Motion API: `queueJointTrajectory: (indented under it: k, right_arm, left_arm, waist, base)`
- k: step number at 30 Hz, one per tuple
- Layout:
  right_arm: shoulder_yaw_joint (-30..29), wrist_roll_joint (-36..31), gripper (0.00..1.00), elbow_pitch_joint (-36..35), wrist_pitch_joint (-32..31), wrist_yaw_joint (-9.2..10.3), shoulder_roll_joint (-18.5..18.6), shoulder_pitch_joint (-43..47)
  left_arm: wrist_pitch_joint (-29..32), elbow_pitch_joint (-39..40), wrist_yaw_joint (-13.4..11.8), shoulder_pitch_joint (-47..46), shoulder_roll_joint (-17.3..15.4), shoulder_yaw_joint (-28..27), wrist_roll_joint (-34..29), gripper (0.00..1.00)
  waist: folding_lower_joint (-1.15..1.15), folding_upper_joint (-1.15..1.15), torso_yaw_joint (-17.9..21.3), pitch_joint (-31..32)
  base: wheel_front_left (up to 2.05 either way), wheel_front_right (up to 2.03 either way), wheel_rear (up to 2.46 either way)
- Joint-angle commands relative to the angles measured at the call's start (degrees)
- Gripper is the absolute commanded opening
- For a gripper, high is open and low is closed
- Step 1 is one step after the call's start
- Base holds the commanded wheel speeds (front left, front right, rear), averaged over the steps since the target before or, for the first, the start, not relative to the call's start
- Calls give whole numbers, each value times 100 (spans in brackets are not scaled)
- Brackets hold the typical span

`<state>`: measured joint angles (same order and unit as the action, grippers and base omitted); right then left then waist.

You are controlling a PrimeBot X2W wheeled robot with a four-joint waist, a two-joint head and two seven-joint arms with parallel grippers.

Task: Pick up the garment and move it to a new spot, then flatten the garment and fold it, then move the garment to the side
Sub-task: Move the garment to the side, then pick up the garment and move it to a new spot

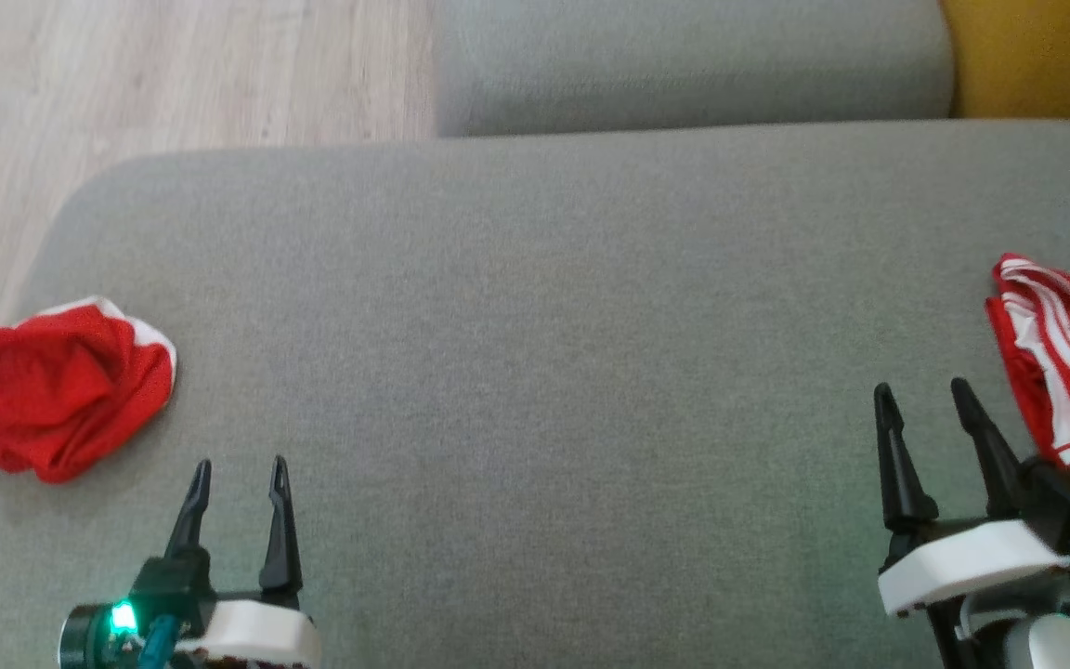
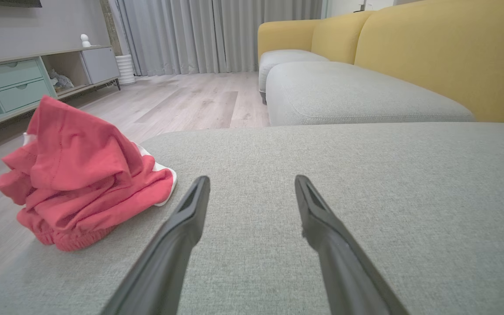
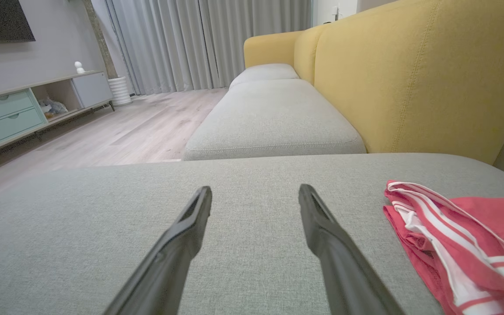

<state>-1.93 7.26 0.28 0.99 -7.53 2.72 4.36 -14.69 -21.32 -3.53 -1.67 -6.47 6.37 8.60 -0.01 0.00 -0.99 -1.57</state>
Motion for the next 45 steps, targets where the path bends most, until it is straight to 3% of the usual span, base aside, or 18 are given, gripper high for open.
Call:
queueJointTrajectory:
  k: [1, 29, 35, 40, 45]
  right_arm:
    - [166, 46, 100, -228, 4, 4, 18, -113]
    - [226, 170, 100, -545, -172, 4, 16, 83]
    - [309, 147, 100, -710, -199, 4, 16, 40]
    - [519, 52, 100, -942, -270, 4, 16, -137]
    - [613, -53, 100, -1080, -363, 4, 16, -245]
  left_arm:
    - [-30, 141, -14, -151, -90, -182, 33, 100]
    - [2, 106, -54, -222, -173, -57, 177, 100]
    - [-6, 183, -58, -440, -173, -64, 226, 100]
    - [-19, 224, 6, -781, -162, -72, 283, 100]
    - [-26, 264, 54, -948, -155, -123, 323, 100]
  waist:
    - [1, 0, 35, 119]
    - [1, 0, -36, 181]
    - [1, 0, -531, 13]
    - [1, 0, -1342, -199]
    - [1, 0, -1883, -305]
  base:
    - [0, 0, 0]
    - [0, 0, 0]
    - [0, 0, 0]
    - [0, 0, 0]
    - [0, 0, 0]
